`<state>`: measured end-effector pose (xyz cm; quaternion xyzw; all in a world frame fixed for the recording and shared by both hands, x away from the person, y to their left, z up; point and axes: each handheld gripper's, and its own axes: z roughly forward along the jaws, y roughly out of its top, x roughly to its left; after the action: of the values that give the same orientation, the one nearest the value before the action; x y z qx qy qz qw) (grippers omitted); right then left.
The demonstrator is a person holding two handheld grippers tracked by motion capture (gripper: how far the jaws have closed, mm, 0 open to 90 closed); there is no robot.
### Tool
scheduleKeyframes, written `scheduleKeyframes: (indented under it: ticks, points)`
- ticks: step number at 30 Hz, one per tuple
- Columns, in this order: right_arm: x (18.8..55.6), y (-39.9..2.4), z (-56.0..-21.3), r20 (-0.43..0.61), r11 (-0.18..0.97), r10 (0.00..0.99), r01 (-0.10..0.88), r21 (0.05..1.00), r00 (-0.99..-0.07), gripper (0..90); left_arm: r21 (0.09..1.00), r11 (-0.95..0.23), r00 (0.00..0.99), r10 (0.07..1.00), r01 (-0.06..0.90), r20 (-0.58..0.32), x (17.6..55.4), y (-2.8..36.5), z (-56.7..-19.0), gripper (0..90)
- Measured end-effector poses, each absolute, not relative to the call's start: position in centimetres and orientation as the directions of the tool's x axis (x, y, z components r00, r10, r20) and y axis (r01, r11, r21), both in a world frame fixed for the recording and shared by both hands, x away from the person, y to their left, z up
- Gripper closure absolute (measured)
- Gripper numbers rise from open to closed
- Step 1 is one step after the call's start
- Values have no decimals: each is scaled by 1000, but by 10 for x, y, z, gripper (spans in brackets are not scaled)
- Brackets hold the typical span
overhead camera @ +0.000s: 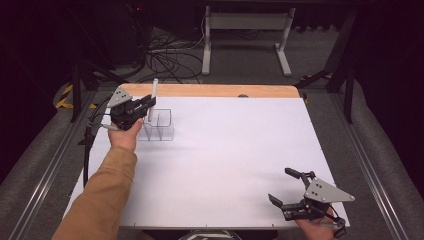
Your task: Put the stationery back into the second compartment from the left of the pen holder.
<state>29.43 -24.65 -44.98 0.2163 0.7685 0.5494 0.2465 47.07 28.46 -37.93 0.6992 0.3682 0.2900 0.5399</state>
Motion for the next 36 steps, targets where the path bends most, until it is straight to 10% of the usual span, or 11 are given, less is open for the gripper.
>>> scheduleKeyframes:
  ticks: [22, 36]
  points:
    - [293, -247, -450, -145, 307, 599, 58, 950, -787, 69, 944, -196, 572, 820, 267, 8, 473, 287, -388, 774]
    - [293, -247, -450, -143, 303, 600, 59, 951, -787, 68, 962, -173, 551, 834, 211, 29, 444, 283, -363, 361]
